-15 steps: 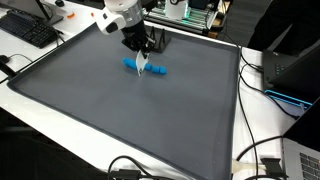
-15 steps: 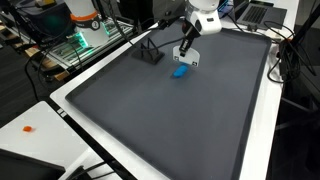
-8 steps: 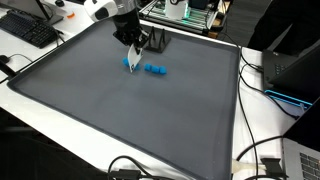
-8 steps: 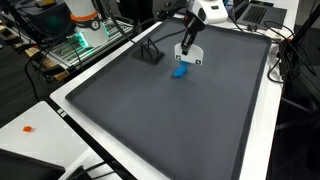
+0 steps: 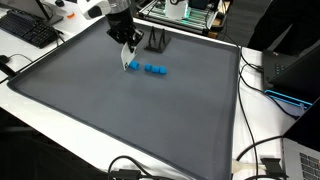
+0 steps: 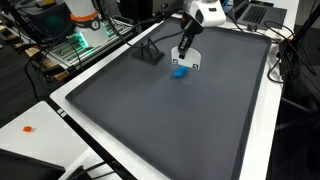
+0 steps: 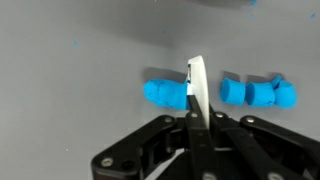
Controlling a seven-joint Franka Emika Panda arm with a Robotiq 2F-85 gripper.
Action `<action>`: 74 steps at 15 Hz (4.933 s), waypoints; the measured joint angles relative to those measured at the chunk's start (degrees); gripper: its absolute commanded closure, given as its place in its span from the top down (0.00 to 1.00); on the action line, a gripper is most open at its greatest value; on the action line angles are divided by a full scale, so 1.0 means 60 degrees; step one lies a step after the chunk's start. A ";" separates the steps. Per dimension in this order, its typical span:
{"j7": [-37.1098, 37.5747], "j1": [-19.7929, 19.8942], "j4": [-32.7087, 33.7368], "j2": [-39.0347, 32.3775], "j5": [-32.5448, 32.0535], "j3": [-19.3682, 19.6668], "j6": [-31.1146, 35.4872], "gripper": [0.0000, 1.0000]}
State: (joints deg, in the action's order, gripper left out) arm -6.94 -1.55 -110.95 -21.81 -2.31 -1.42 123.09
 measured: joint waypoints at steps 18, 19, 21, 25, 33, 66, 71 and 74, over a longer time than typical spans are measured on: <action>0.0355 -0.0050 -0.0568 -0.0330 -0.0166 0.0052 0.1010 0.01; 0.0458 -0.0060 -0.0569 -0.0330 -0.0167 0.0052 0.1008 0.01; 0.0708 -0.0077 -0.0563 -0.0336 -0.0129 0.0045 0.0953 0.01; 0.1032 -0.0092 -0.0483 -0.0396 -0.0094 0.0002 0.0531 0.01; 0.1735 -0.0289 -0.0304 -0.0418 0.0179 -0.0177 -0.0435 0.01; 0.5747 -0.0115 -0.5503 0.4122 0.5097 0.0134 0.2296 0.01; 0.6458 -0.0055 -0.6222 0.4158 0.5492 0.0134 0.2993 0.01; 0.6653 -0.0040 -0.6458 0.4166 0.5924 0.0134 0.3250 0.01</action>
State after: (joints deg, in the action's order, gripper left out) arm 32.98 -1.79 -149.70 3.18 33.23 -0.62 142.59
